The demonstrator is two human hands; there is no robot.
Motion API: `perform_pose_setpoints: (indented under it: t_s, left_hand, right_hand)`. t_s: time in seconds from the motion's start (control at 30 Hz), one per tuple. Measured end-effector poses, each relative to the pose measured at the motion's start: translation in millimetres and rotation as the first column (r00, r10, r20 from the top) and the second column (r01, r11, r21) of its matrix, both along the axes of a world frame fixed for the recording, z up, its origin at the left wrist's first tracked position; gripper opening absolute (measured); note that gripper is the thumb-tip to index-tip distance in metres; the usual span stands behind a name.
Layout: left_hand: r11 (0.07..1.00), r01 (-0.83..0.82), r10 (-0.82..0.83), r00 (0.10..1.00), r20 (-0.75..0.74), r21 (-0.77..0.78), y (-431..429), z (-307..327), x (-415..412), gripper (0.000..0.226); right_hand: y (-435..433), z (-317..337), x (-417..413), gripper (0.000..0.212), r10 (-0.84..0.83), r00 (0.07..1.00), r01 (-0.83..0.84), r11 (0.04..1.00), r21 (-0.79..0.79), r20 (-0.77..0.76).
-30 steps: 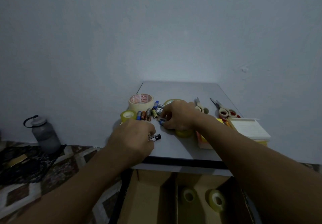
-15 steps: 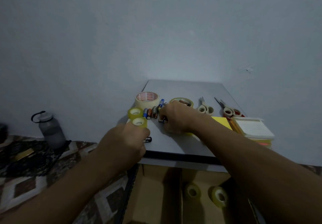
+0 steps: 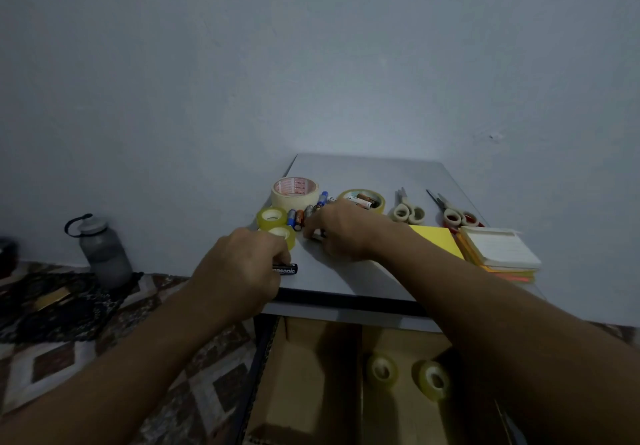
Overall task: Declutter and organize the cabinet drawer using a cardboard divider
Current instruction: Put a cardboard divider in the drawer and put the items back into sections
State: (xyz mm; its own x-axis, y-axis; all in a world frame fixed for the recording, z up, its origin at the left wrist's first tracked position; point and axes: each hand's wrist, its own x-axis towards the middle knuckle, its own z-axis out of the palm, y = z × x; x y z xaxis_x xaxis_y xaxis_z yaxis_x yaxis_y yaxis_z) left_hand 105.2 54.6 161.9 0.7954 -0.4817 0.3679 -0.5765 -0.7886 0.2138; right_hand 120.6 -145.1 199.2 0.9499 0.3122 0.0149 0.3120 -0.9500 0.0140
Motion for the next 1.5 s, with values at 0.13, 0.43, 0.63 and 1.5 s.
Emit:
perform_pose_setpoints:
  t_s: [0.13,0.43,0.63,1.5]
  left_hand:
    - [0.998,-0.052,0.048,0.994,-0.100,-0.037,1,2,-2,0.024]
    - [0.981,-0.129,0.099,0.976,-0.195,-0.144,6,7,-14,0.025]
    - [0.907,-0.221,0.093,0.936,-0.339,-0.359,22,1,-37,0.022]
    - [0.927,-0.371,0.291,0.627,-0.722,0.051,-6,-123,-169,0.029]
  right_hand:
    - [7,-1,-1,0.033,0.009,1.000,-0.010,0.992,-0.127,-0.008]
    - [18,3,-28,0.024,-0.018,0.997,0.033,0.976,-0.213,0.072]
    - [17,-1,-42,0.025,-0.034,0.995,0.044,0.994,-0.100,0.097]
    - [5,-32,-159,0.028,-0.197,0.980,0.168,0.808,0.564,-0.010]
